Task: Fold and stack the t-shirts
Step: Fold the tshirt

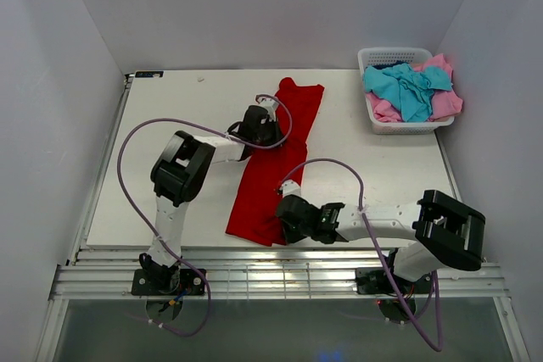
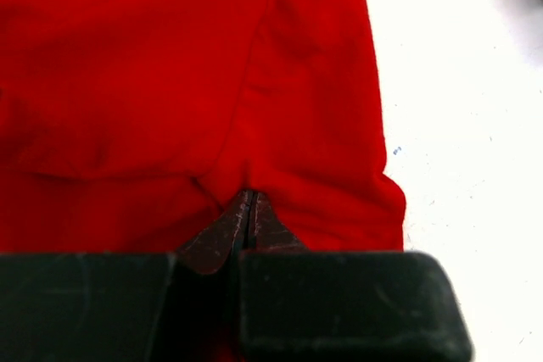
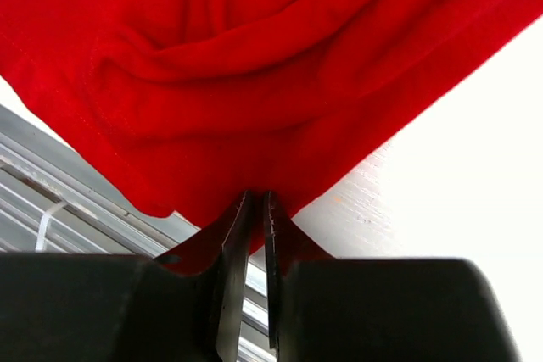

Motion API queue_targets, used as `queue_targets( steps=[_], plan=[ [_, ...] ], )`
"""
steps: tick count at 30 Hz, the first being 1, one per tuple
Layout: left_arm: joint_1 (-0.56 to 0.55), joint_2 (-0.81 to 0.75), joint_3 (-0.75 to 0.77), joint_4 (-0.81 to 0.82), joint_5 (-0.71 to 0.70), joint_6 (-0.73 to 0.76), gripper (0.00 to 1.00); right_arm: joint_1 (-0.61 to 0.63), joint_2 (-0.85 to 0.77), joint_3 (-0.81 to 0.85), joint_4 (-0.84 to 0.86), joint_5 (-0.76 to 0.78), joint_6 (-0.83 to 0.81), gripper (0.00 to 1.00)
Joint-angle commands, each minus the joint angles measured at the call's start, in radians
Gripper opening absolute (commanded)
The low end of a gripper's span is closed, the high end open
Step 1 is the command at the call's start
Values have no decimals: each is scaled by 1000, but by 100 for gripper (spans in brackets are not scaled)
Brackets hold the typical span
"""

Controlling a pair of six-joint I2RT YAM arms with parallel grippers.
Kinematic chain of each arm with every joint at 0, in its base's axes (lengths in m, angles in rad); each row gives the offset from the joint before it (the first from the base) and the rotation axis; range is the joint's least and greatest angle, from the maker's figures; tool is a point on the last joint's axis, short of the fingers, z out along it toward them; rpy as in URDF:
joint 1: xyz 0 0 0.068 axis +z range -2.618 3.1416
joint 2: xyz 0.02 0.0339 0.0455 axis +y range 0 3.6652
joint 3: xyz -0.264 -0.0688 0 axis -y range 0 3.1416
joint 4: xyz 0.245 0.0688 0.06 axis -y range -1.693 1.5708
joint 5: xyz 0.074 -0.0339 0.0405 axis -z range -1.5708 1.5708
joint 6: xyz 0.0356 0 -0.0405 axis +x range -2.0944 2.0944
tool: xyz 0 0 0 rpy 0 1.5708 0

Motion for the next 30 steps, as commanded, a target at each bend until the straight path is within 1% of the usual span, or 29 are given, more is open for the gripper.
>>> queue_targets(
  steps=[1,3,4,8,12,15,18,21,23,24,27,30],
  plan=[
    [26,-18,2,3,-5,-5,9,34,48,-9,-142,21,96,15],
    [29,-21,-5,1,-25,-2,9,43,42,-6,-207,49,146,15],
    [32,-23,-6,1,-28,-1,9,52,30,-3,-267,57,162,15],
    [41,-9,10,-2,-14,-6,9,71,-24,-2,-405,101,237,16],
    [47,10,36,-13,-8,-15,9,75,-97,1,-514,152,310,17],
    [52,16,45,-14,7,-21,9,75,-130,18,-595,190,337,19],
    [52,28,62,-13,27,-19,9,77,-150,18,-597,238,341,21],
    [52,53,96,-10,53,-18,8,75,-148,23,-545,276,305,29],
    [52,72,129,-13,62,-18,8,80,-153,41,-530,291,271,31],
    [52,76,137,-11,72,-19,8,83,-157,67,-519,296,260,34],
    [52,71,152,-10,79,-15,8,100,-183,122,-510,313,216,37],
    [52,45,160,-10,79,-15,8,118,-214,146,-481,302,170,37]
  ],
)
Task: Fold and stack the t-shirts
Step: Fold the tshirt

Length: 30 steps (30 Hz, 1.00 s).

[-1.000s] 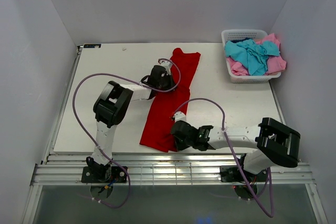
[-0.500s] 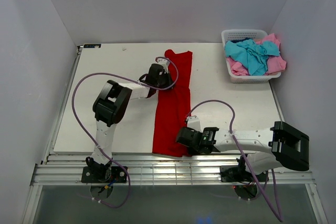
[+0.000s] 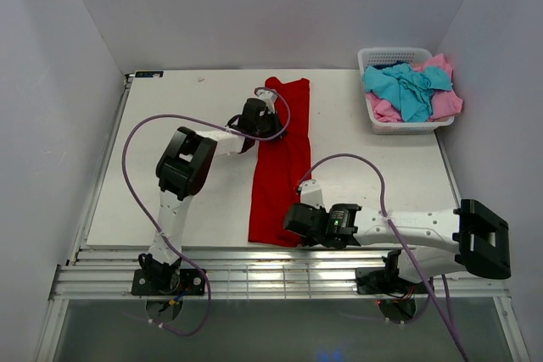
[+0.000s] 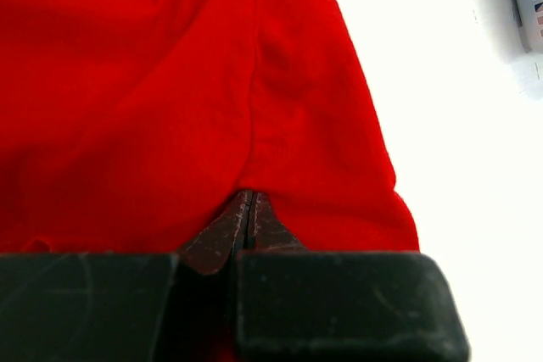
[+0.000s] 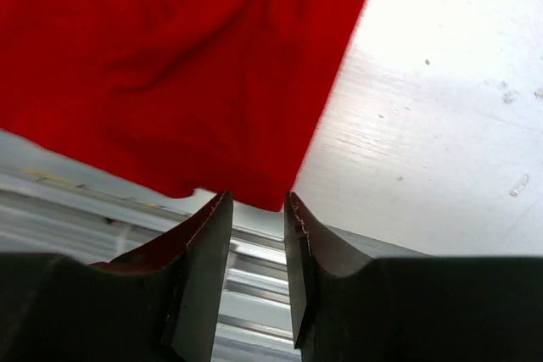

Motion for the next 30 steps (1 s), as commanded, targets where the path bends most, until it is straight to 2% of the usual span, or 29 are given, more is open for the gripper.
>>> queue_targets(
  steps=[1,8,19,30],
  plan=[
    [8,-50,33,-5,24,10,8,25,-58,70,42,37,-61,37],
    [8,-93,62,3,40,11,10,39,-82,26,200,-38,-120,38],
    [34,-11,140,-2,50,11,11,39,19,1,391,-96,-187,39],
    [69,81,168,-6,81,8,11,39,134,55,417,-112,-230,39]
  ],
)
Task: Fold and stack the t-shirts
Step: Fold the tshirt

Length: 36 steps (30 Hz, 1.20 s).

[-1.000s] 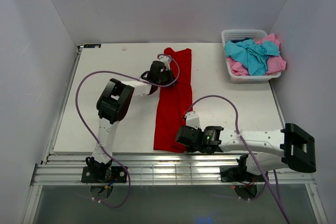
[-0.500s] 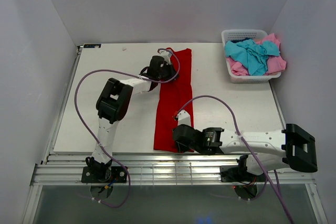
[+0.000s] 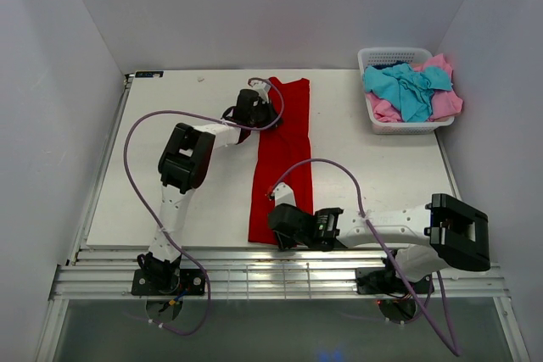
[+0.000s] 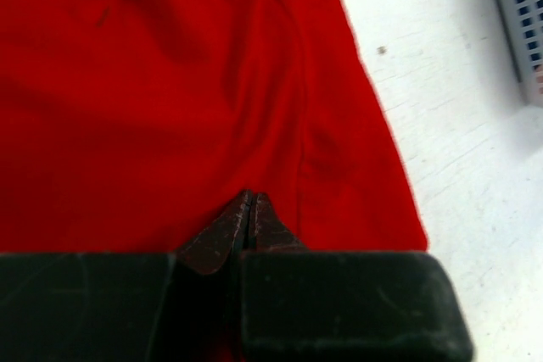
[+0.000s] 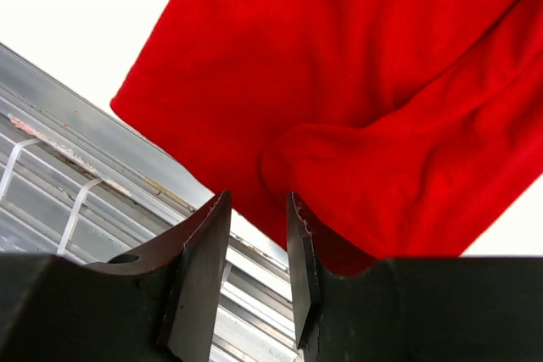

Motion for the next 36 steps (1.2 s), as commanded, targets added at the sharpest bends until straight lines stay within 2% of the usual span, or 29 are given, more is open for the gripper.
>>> queue_targets(
  steps=[1,9,16,31,34,35,36],
  plan=[
    [10,-1,17,-6,25,9,11,5,26,51,34,1,-23,39],
    [13,-1,7,-4,26,16,10,5,53,61,35,24,-31,39],
    [13,2,-9,3,28,19,10,7,59,92,-32,111,-31,39],
    [24,-15,-19,8,25,30,10,13,158,124,-69,103,-26,39],
    [25,-18,-21,11,25,32,10,15,158,126,-77,110,-26,29],
    [25,-18,-22,13,25,32,10,15,157,124,-78,110,-28,21],
    [27,-15,-22,11,25,30,10,16,158,121,-75,107,-29,17]
  ],
)
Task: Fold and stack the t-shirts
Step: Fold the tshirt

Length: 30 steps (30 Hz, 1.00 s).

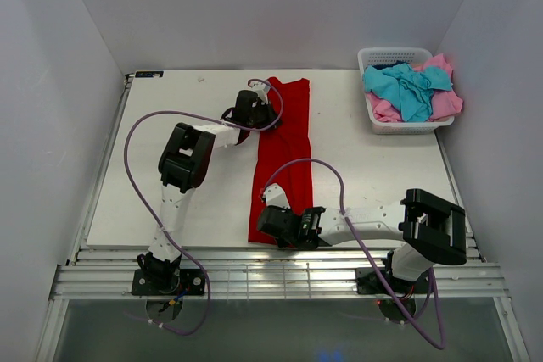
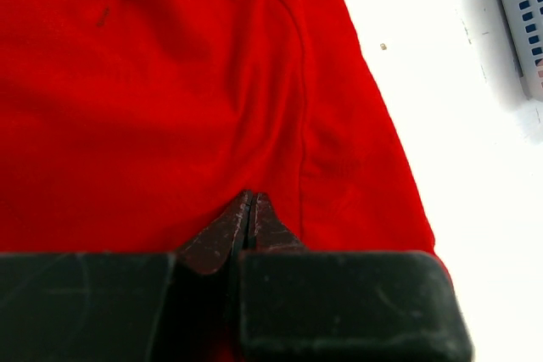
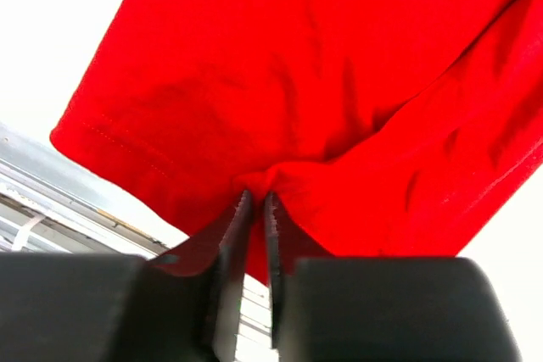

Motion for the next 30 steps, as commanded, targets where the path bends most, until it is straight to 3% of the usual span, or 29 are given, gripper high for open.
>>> queue_targets(
  steps=[1,5,13,30],
  plan=[
    [12,-39,-14,-4,7,16,10,9,2,29,-5,22,-4,14],
    [13,-34,-14,-2,7,17,10,13,-16,3,27,8,-7,8],
    [16,-14,5,-4,24,0,10,48,-84,43,15,-37,-40,8],
    [16,-20,4,-7,36,-3,9,130,8,89,-121,-64,42,8]
  ],
)
